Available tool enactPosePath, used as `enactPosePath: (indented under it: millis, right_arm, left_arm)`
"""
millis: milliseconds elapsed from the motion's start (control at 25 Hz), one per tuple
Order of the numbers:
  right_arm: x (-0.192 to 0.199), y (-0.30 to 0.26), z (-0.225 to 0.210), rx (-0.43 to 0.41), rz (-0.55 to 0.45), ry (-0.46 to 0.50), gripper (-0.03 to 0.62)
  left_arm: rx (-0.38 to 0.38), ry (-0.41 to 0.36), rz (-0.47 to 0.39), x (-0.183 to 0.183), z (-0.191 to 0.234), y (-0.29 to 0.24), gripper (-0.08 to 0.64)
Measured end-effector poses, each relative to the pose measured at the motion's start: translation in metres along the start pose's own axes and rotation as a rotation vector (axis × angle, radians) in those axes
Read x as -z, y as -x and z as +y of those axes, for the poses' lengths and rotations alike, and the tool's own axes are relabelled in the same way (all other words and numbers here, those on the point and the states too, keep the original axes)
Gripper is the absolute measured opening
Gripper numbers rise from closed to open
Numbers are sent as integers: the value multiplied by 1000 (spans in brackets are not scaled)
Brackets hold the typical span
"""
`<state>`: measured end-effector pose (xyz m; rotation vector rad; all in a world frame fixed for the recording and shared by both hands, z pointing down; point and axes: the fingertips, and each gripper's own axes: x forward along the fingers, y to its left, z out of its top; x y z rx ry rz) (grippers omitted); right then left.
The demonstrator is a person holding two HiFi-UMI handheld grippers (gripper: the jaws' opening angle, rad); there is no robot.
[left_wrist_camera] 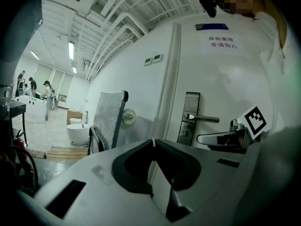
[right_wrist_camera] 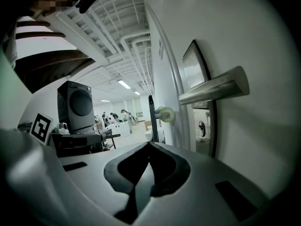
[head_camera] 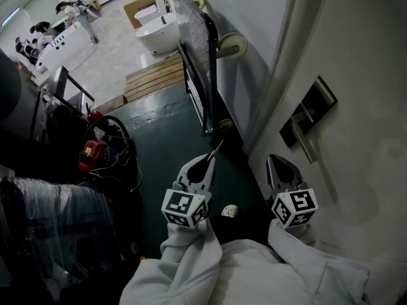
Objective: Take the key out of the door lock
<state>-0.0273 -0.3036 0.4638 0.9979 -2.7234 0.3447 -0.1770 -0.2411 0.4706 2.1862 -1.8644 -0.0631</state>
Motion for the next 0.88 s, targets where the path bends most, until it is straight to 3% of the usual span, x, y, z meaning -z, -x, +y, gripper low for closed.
enactPosePath:
  millis: [880]
  right_arm:
    - [1, -4, -12, 8, 20, -8, 51]
  left_arm:
    - [-12, 14, 27, 6, 0, -13, 28]
